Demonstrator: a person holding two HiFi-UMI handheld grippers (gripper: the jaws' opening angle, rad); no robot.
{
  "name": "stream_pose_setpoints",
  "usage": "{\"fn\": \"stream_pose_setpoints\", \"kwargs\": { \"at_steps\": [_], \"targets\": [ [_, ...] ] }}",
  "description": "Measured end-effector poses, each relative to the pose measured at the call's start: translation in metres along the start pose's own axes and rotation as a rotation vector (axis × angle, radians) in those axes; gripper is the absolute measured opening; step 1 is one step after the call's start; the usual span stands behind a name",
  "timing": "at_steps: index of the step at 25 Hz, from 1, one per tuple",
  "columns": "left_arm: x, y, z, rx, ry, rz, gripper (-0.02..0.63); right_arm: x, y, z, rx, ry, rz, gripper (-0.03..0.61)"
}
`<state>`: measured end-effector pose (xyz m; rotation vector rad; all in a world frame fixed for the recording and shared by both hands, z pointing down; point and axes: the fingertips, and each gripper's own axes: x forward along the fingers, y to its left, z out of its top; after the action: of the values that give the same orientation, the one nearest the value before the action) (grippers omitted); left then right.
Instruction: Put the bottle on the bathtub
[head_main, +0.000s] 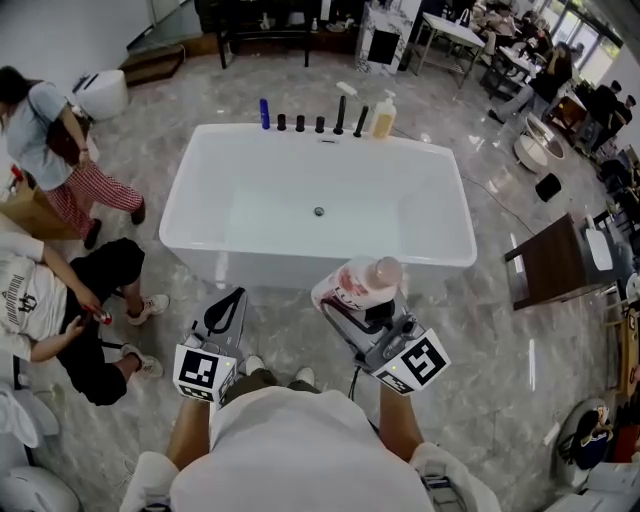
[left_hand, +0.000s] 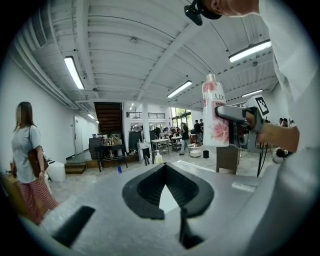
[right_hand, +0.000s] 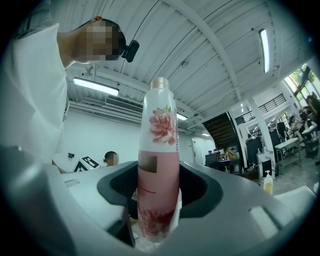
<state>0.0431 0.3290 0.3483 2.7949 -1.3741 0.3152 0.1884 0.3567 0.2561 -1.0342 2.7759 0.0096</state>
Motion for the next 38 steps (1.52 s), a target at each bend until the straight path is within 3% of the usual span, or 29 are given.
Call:
{"fn": "stream_pose_setpoints", "kwargs": {
  "at_steps": [7, 18, 25, 38],
  "targets": [
    [0.01, -0.007, -0.008, -0.026, 0.014, 0.037, 0.006, -0.015, -0.012, -0.014, -0.002, 0.01, 0.01, 0.249],
    [0.038, -0.049, 0.018, 0.038, 0.004, 0.044, 0.006, -0.06, -0.051, -0.01, 0.039, -0.034, 0.001, 0.249],
    [0.02, -0.029, 0.023, 0.043, -0.006, 0.068, 0.006, -0.033, -0.04, -0.009, 0.037, -0.047, 0.03, 0.249],
    [0.073, -0.01, 0.016, 0.047, -0.027, -0.022, 0.006, -0.01, -0.063, -0.022, 0.02, -0.027, -0.004, 0.25]
  ]
}}
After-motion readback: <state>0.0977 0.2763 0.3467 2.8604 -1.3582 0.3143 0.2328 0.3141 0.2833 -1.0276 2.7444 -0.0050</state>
